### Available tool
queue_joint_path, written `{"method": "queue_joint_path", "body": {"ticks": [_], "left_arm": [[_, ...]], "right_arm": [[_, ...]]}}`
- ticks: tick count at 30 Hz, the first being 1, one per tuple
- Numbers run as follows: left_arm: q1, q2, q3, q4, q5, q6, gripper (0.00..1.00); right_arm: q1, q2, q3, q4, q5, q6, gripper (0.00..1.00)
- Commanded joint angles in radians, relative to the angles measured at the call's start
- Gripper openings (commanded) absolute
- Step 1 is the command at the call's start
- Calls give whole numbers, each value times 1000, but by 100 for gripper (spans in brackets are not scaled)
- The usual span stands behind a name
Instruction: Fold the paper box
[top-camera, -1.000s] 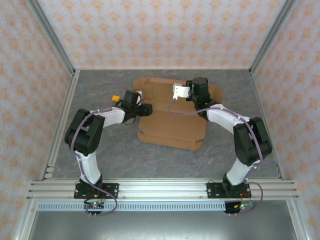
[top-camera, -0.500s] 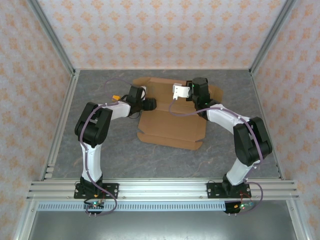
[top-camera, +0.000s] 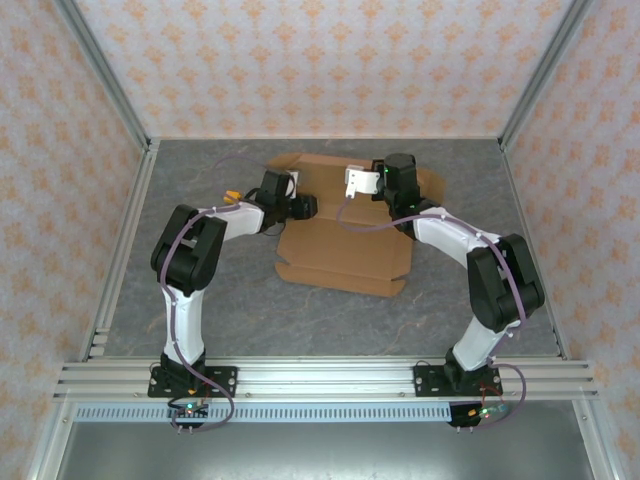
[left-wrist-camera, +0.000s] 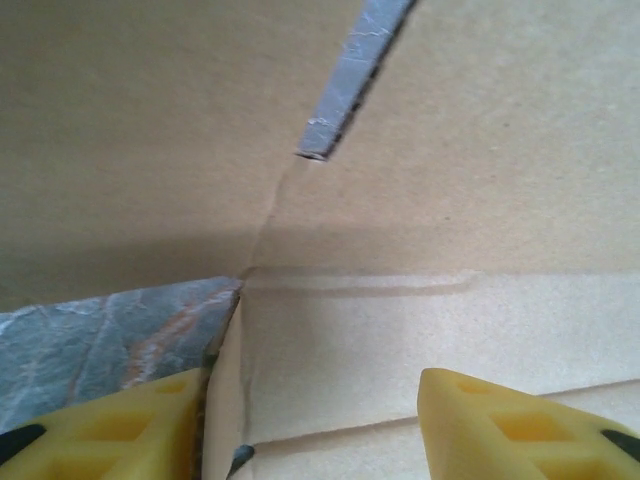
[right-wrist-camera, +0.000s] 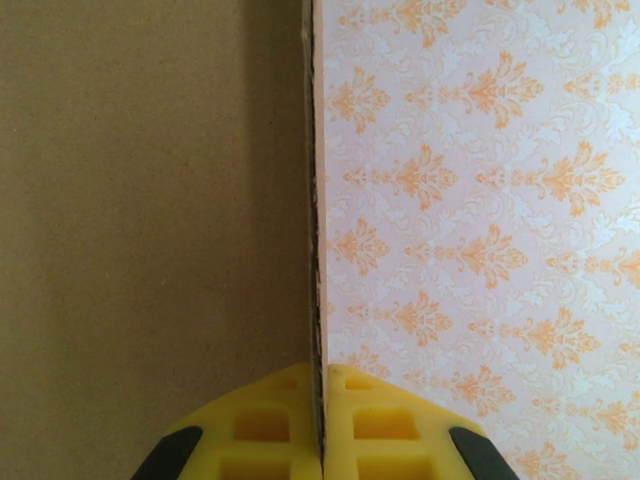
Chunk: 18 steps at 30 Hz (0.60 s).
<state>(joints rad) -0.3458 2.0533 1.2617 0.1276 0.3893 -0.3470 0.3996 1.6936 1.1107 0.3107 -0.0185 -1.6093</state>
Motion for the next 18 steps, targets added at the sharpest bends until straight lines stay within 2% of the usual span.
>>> {"method": "queue_joint_path", "body": {"ticks": [1, 11, 18], "left_arm": [[-16, -24, 31, 8, 13, -6, 52], [-53, 21, 87, -28, 7, 1, 52], [-51, -30, 63, -57, -25, 30, 55]], "right_arm": [[9, 15, 29, 14, 18, 27, 0], [18, 22, 27, 19, 25, 32, 0], [9, 18, 15, 60, 6, 17, 0]]}}
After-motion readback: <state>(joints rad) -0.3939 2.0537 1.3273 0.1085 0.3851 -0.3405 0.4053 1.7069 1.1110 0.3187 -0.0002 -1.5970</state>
